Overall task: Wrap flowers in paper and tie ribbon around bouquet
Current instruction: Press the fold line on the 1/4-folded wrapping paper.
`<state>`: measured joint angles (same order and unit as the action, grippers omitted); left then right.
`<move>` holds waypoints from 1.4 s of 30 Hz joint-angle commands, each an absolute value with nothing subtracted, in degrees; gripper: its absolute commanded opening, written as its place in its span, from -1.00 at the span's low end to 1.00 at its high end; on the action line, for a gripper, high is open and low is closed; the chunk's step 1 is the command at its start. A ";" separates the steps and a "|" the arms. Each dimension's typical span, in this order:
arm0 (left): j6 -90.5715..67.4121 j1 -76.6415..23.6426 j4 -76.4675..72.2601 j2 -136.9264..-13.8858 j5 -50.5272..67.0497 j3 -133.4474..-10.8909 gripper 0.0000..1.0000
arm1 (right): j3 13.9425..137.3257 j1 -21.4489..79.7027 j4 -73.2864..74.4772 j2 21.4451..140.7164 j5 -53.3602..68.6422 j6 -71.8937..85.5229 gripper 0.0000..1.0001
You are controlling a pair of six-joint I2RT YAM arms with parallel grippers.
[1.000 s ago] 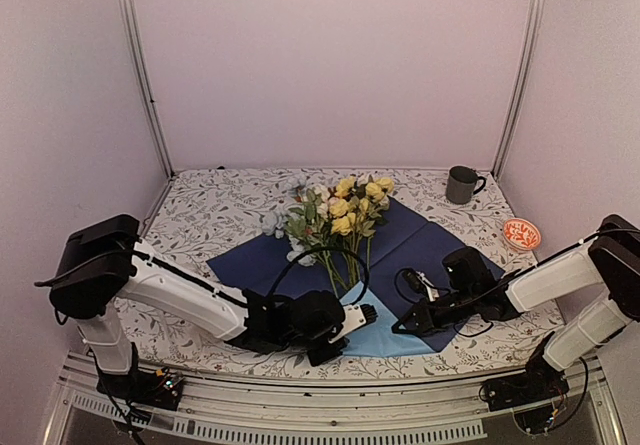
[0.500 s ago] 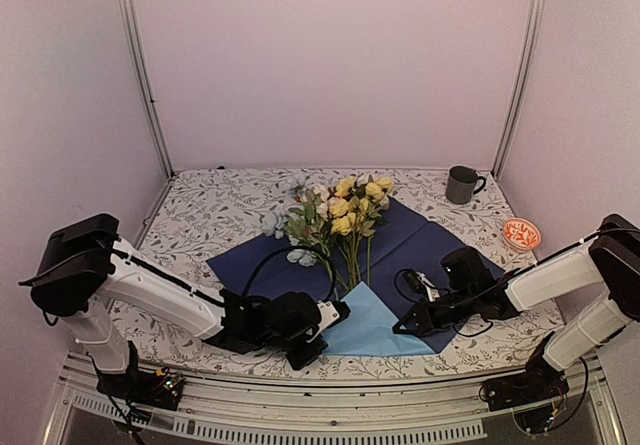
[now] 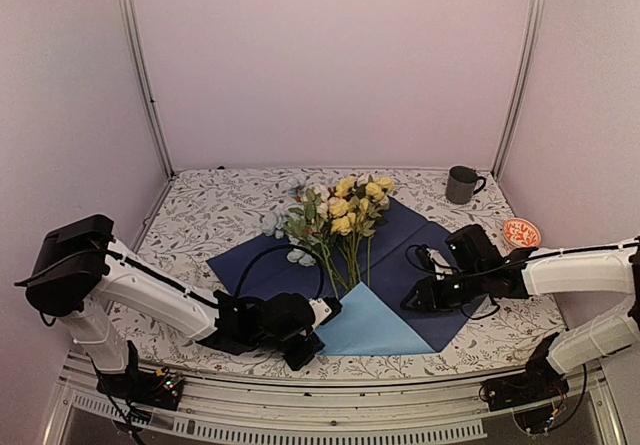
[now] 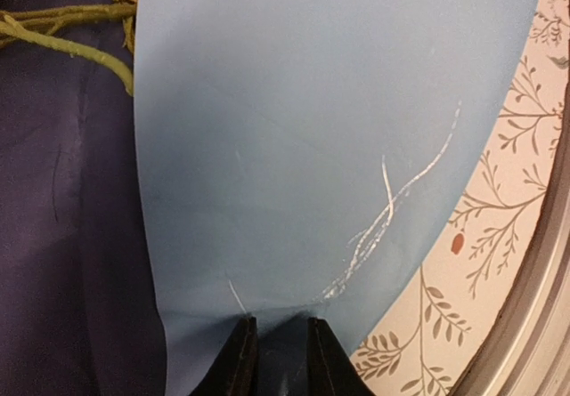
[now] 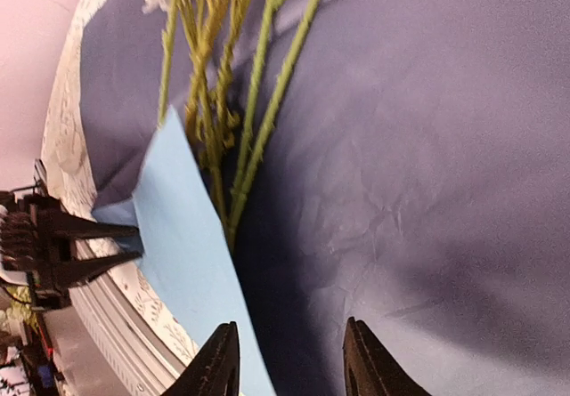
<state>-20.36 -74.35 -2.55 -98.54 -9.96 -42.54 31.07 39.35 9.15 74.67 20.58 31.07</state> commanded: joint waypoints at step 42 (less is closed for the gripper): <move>-47.15 -72.37 9.39 -91.19 1.20 -26.74 -0.65 | 22.24 45.57 16.08 77.95 22.44 38.42 -1.00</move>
<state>-38.39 -72.36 -6.72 -90.91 -1.69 -33.01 23.92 46.06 8.78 77.71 28.97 37.56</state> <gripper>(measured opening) 0.175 0.007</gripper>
